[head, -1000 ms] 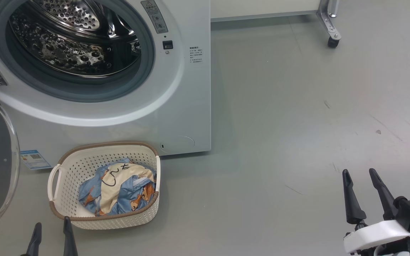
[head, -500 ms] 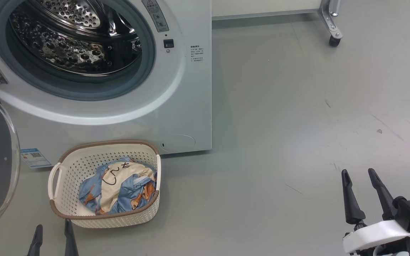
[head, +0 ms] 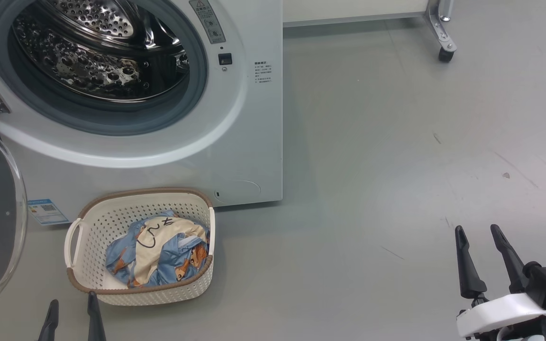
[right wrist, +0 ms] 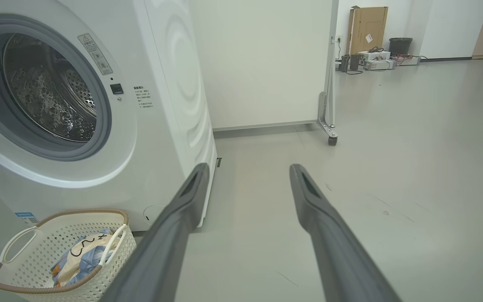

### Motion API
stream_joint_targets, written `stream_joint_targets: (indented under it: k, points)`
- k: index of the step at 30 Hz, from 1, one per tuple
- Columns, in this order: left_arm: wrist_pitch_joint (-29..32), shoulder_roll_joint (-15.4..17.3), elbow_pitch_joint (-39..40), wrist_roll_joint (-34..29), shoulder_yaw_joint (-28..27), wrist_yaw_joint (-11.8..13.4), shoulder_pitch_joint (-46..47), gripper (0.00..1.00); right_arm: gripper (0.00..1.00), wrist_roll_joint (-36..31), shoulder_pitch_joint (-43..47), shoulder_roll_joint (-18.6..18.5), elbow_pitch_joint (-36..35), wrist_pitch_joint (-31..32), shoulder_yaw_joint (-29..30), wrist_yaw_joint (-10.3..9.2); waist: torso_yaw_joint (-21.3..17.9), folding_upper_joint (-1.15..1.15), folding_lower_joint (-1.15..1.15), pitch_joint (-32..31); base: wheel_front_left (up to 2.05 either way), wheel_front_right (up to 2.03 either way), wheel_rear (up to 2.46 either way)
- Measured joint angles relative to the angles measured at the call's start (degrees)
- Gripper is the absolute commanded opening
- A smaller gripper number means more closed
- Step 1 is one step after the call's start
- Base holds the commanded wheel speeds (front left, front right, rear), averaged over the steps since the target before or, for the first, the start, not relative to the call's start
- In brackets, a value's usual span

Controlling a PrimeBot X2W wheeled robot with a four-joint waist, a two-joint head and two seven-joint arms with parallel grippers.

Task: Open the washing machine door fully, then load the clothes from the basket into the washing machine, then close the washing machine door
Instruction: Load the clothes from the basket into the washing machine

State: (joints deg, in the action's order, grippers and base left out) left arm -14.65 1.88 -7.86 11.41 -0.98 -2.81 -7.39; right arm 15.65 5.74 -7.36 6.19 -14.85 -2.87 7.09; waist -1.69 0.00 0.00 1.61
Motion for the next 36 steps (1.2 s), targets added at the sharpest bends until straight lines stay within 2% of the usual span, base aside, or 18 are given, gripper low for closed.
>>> stream_joint_targets:
  k: [12,21,36]
  points:
    - [0.00,0.00,-0.03,0.00,0.37,0.02,-0.07,1.00,1.00,0.03,0.00,0.01,0.00,0.00,-0.10,0.00,-0.05,0.00,0.00,0.01,0.32,-1.12,0.80]
    - [0.00,0.09,-0.29,0.81,3.16,-0.51,-0.14,1.00,1.00,0.11,0.00,0.16,0.01,0.00,-0.13,0.00,0.06,0.00,0.00,0.17,0.36,-1.04,0.68]
    - [0.00,0.11,-0.10,1.24,4.33,-0.65,-0.21,1.00,1.00,0.18,0.00,0.19,0.00,0.00,-0.11,0.00,0.68,0.00,0.00,0.75,0.15,-0.32,0.17]
